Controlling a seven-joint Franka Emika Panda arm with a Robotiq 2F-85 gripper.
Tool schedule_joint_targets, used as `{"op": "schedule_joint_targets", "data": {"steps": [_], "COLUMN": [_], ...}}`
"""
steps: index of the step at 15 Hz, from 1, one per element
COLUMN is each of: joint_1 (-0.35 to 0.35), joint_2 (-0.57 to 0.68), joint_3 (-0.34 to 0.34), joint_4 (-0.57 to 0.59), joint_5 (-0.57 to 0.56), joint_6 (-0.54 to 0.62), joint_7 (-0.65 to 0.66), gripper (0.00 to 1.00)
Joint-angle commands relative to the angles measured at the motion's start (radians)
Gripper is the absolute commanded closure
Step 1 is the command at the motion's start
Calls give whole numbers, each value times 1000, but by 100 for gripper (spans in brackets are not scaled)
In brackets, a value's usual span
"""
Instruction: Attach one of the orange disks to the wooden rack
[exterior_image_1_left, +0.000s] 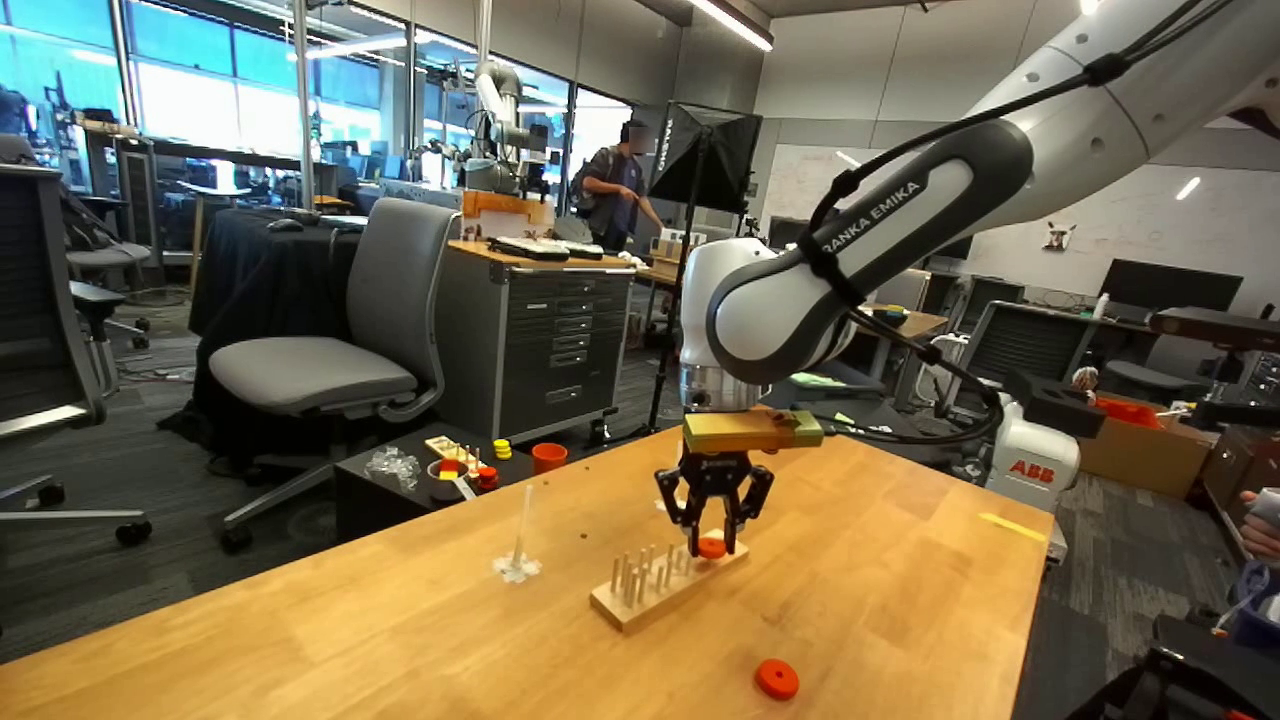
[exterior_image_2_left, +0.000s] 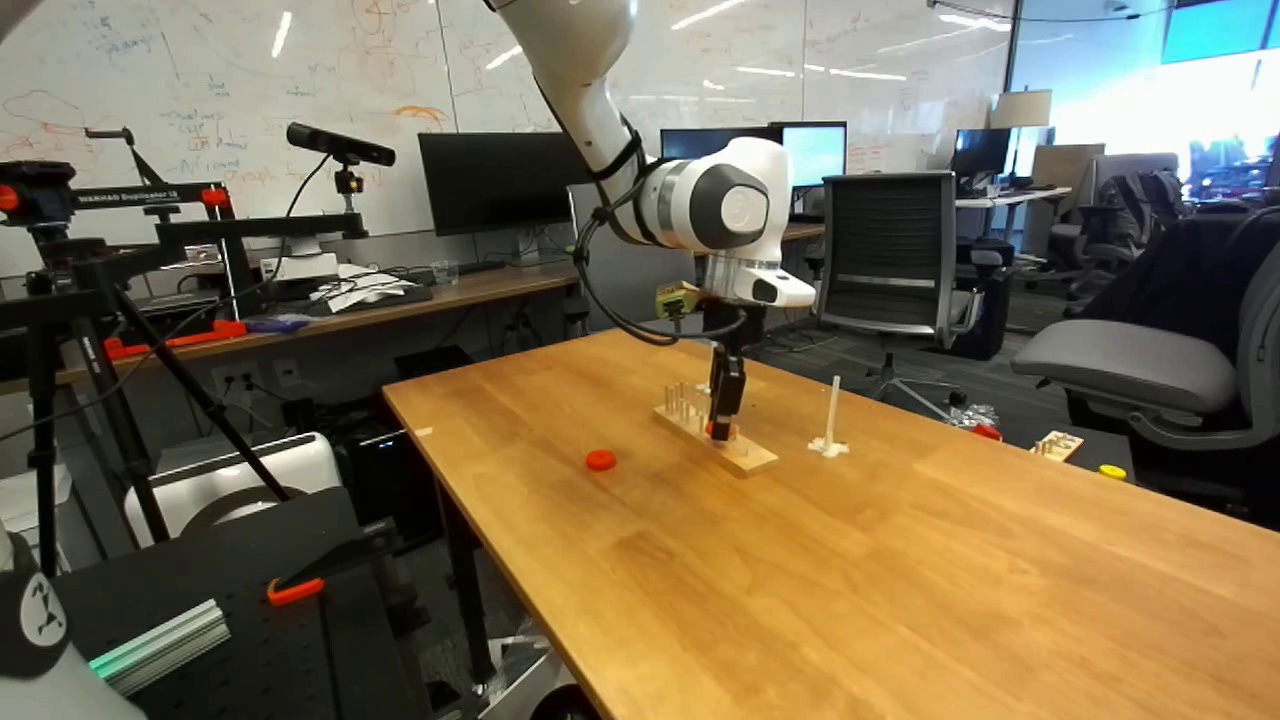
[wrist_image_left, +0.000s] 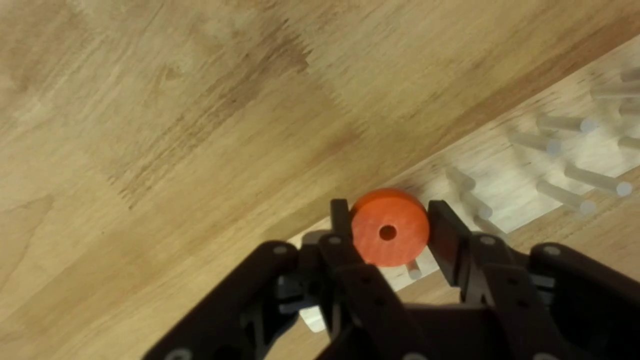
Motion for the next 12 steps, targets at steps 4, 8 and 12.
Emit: {"op": "schedule_joint_targets", "data": {"steps": [4, 8, 12], "joint_1": [3, 25, 37], "joint_2": [-8, -40, -96], "joint_3": [-8, -35, -63], "joint_4": [2, -39, -103], "joint_5": [-21, -73, -163], "joint_6": [-22, -5, 25], "joint_7": [4, 13, 11], "gripper": [11, 0, 0]}}
